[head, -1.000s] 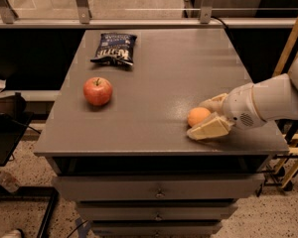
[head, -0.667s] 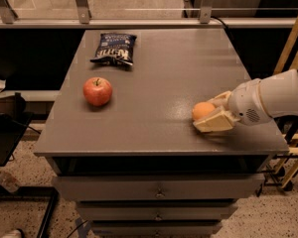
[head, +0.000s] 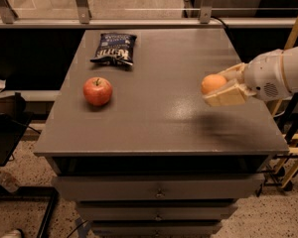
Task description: Move orange near apple
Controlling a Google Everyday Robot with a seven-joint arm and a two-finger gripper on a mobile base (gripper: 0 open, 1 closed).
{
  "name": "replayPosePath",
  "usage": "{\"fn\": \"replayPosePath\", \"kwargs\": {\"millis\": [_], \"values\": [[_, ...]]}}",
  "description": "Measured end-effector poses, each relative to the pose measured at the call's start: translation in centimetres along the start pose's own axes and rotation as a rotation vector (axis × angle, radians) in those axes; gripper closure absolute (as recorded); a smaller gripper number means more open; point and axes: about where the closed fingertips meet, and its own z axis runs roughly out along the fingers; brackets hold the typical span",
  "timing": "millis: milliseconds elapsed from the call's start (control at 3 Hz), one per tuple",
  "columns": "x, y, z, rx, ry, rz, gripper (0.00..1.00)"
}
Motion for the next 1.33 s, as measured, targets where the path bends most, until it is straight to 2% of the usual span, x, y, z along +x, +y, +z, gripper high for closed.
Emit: {"fn": "replayPosePath", "kwargs": {"millis": [333, 1000, 1333], "values": [[-0.4, 0.3, 1.1, -0.014, 0.007, 0.006, 1.00], [-5.8, 0.9, 8.9, -0.114, 0.083, -0.118, 1.00], [-7.2, 1.8, 12.9, -0.168, 0.139, -0.167, 1.00]]}}
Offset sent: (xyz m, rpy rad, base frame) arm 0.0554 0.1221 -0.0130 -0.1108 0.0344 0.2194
